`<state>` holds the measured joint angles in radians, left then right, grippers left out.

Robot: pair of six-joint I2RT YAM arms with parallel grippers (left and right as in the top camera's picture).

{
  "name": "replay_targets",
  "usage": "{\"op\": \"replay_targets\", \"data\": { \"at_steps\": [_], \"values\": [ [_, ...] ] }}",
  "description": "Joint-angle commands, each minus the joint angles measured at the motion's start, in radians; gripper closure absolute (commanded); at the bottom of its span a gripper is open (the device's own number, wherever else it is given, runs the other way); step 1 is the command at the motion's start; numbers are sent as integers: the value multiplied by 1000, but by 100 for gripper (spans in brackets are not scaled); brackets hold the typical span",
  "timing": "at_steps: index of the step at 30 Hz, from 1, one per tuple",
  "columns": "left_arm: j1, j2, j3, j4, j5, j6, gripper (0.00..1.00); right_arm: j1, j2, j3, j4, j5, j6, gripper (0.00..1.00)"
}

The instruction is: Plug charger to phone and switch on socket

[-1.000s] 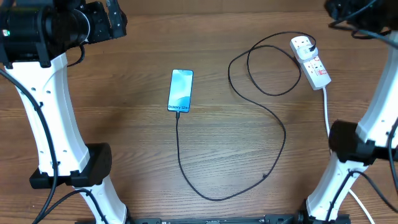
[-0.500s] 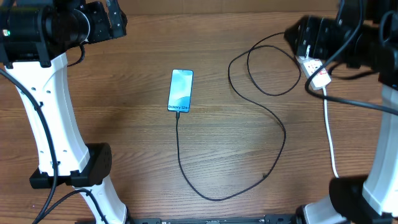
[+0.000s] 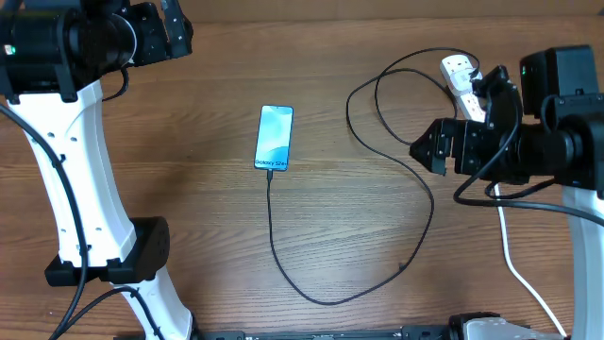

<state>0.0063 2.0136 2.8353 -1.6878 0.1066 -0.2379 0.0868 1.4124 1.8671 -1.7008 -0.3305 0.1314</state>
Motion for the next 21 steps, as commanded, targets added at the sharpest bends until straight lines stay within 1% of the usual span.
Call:
{"op": "replay_targets", "data": {
  "at_steps": [1, 13, 16, 21],
  "values": [
    [-6, -11, -1, -2, -13, -17, 0, 4, -9, -9, 7, -84, -2, 0],
    [-6, -11, -1, -2, -13, -17, 0, 4, -9, -10, 13, -51, -3, 0],
    [-6, -11, -1, -2, -13, -17, 0, 6, -23, -10, 94, 18, -3, 0],
    [-6, -11, -1, -2, -13, -17, 1, 6, -95, -11, 313, 146, -6, 0]
  ]
}}
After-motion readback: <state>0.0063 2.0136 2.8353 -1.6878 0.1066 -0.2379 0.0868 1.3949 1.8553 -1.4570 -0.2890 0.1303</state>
